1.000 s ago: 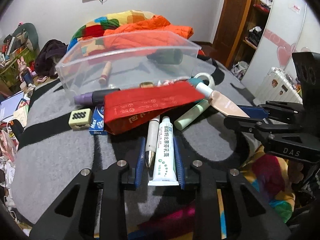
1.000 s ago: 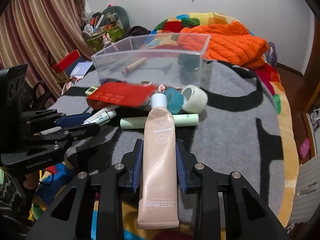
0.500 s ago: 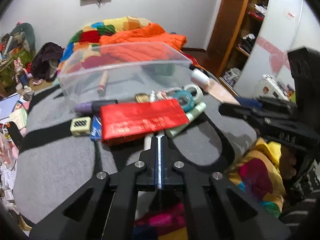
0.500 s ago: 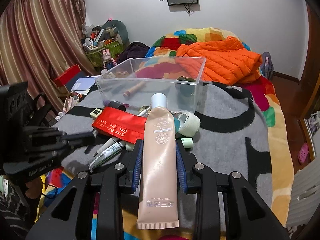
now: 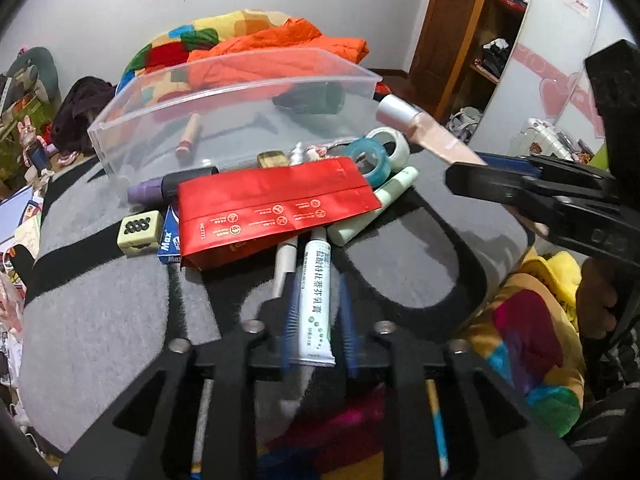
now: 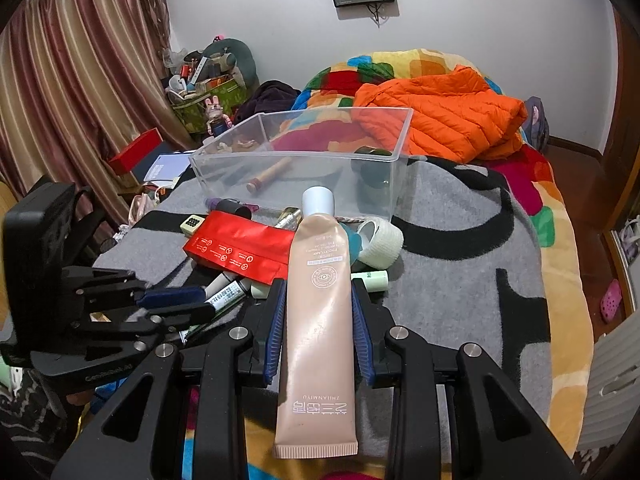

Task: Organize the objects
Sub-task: 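Lift both tubes and carry them over the clear box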

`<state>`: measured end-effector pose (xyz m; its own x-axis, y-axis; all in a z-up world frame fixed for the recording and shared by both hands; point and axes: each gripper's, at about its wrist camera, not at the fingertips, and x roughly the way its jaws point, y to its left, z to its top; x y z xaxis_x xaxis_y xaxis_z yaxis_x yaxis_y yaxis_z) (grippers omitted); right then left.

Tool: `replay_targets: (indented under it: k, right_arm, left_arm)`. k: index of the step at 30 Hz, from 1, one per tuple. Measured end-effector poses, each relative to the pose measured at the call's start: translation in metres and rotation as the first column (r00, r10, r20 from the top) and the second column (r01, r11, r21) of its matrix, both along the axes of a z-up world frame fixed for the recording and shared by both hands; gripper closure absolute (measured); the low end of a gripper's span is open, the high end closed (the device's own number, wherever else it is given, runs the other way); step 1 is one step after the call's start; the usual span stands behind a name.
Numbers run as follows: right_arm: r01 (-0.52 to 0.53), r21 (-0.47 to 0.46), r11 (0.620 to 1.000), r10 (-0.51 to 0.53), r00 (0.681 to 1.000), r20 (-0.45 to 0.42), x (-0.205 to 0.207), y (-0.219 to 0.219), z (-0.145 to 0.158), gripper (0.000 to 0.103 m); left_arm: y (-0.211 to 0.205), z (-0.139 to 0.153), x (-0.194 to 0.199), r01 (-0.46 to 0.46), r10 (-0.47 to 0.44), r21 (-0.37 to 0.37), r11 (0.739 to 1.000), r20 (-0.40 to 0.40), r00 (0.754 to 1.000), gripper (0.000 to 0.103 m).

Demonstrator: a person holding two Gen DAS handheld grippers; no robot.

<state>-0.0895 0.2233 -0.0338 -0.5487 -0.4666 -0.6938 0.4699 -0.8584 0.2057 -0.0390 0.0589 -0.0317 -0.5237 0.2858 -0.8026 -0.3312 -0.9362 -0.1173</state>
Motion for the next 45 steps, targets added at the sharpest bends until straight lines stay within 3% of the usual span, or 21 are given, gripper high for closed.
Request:
replay_targets:
  k: [5, 15, 21, 23, 24, 32, 39, 42, 45]
  right_arm:
    - [0.001, 0.000, 1.000, -0.001, 1.000, 0.003, 0.000, 0.000, 0.000, 0.075]
    - [0.015, -0.009, 1.000, -0.014, 1.000, 0.003, -0.001, 0.004, 0.000, 0.075]
    - [0.026, -0.023, 0.999, -0.026, 1.000, -0.005, -0.007, 0.006, 0.004, 0.075]
    - [0.027, -0.027, 0.999, -0.027, 1.000, -0.010, -0.009, 0.005, 0.006, 0.075]
    - [0.026, -0.028, 0.999, -0.027, 1.000, -0.013, -0.010, 0.004, 0.007, 0.075]
    - [0.015, -0.035, 0.999, -0.016, 0.999, -0.035, -0.020, -0.006, 0.013, 0.075]
    - [0.006, -0.031, 1.000, -0.007, 0.999, -0.043, -0.026, -0.012, 0.015, 0.075]
    - [0.007, -0.032, 0.999, -0.008, 0.998, -0.055, -0.031, -0.014, 0.019, 0.075]
    - [0.004, -0.032, 0.999, -0.007, 0.997, -0.071, -0.037, -0.017, 0.025, 0.075]
  left_arm:
    - [0.005, -0.008, -0.005, 0.014, -0.014, -0.020, 1.000, 0.025, 1.000, 0.081]
    - [0.011, -0.004, 0.001, 0.006, -0.009, -0.063, 0.998, -0.044, 0.999, 0.087]
    - [0.004, 0.016, 0.007, 0.003, -0.004, -0.008, 1.000, -0.081, 0.997, 0.087]
    - [0.000, 0.023, 0.008, 0.003, -0.002, 0.016, 1.000, -0.090, 0.996, 0.101]
    - [-0.003, 0.028, 0.008, -0.002, 0.005, 0.031, 1.000, -0.094, 0.996, 0.102]
    - [-0.012, 0.043, 0.007, 0.007, 0.002, 0.065, 0.998, -0.134, 0.991, 0.102]
    - [0.003, 0.008, 0.009, 0.070, -0.070, -0.016, 0.997, -0.008, 0.998, 0.096]
    - [0.006, -0.003, 0.007, 0.075, -0.074, -0.028, 0.997, 0.018, 0.997, 0.084]
    - [0.006, -0.009, 0.003, 0.065, -0.065, -0.034, 0.997, 0.012, 0.998, 0.084]
